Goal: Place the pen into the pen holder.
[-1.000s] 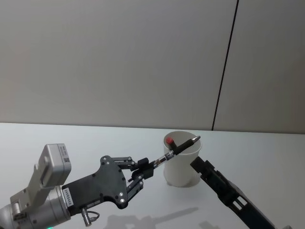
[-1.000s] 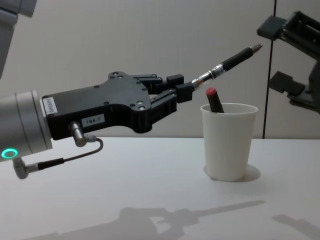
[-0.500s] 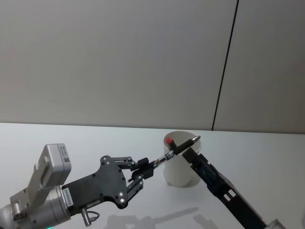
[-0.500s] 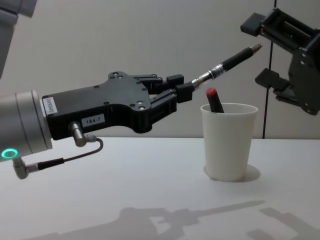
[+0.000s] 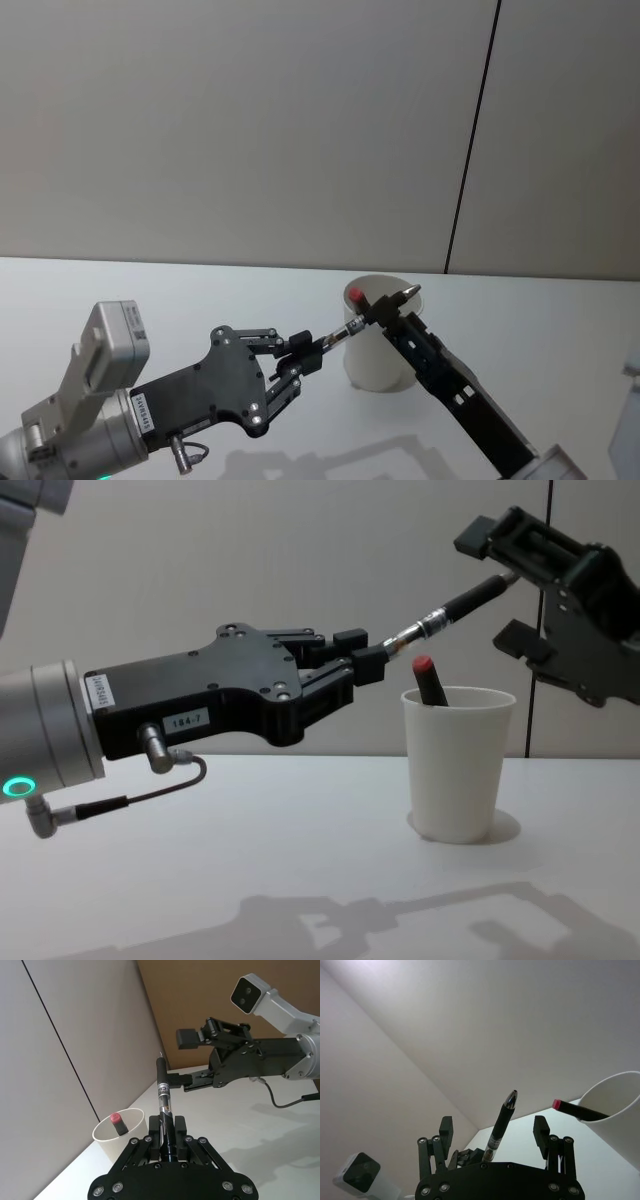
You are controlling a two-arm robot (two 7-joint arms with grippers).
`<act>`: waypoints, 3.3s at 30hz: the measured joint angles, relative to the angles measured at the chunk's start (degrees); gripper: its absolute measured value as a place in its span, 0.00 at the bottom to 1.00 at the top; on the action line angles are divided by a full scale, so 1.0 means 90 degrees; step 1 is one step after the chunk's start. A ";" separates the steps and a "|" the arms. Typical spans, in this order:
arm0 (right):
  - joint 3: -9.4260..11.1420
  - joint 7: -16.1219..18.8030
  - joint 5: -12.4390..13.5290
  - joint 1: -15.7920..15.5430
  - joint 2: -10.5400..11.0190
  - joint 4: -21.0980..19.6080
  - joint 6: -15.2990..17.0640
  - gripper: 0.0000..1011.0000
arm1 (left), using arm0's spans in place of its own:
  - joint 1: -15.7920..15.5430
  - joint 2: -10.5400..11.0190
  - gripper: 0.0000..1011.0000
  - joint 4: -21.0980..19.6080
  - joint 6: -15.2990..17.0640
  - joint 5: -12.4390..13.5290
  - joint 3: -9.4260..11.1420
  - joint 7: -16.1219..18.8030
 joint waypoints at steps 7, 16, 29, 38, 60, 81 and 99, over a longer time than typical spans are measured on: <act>-0.0099 -0.0154 -0.0086 0.0123 -0.0074 0.0085 -0.0081 0.99 | 0.0000 0.0000 0.19 0.0000 0.0000 0.0000 0.0000 0.0000; -0.0184 -0.0273 -0.0154 0.0217 -0.0126 0.0148 -0.0142 0.93 | 0.0000 0.0000 0.19 0.0000 0.0000 0.0000 -0.0001 0.0000; -0.0231 -0.0338 -0.0186 0.0272 -0.0157 0.0187 -0.0179 0.56 | 0.0000 0.0000 0.19 0.0000 0.0000 0.0000 0.0000 0.0000; -0.0243 -0.0361 -0.0197 0.0289 -0.0164 0.0197 -0.0188 0.30 | 0.0000 0.0000 0.19 0.0000 0.0000 0.0000 0.0000 0.0000; -0.0253 -0.0379 -0.0210 0.0300 -0.0172 0.0208 -0.0195 0.14 | 0.0000 0.0000 0.28 0.0000 0.0000 -0.0005 0.0000 0.0000; -0.0255 -0.0378 -0.0211 0.0301 -0.0172 0.0205 -0.0195 0.14 | 0.0000 0.0000 0.93 0.0000 0.0000 -0.0002 0.0000 0.0000; -0.0384 -0.0590 -0.0937 0.0412 -0.0120 0.0211 -0.0798 0.14 | 0.0000 0.0000 0.99 0.0000 -0.0001 0.0000 0.0000 0.0000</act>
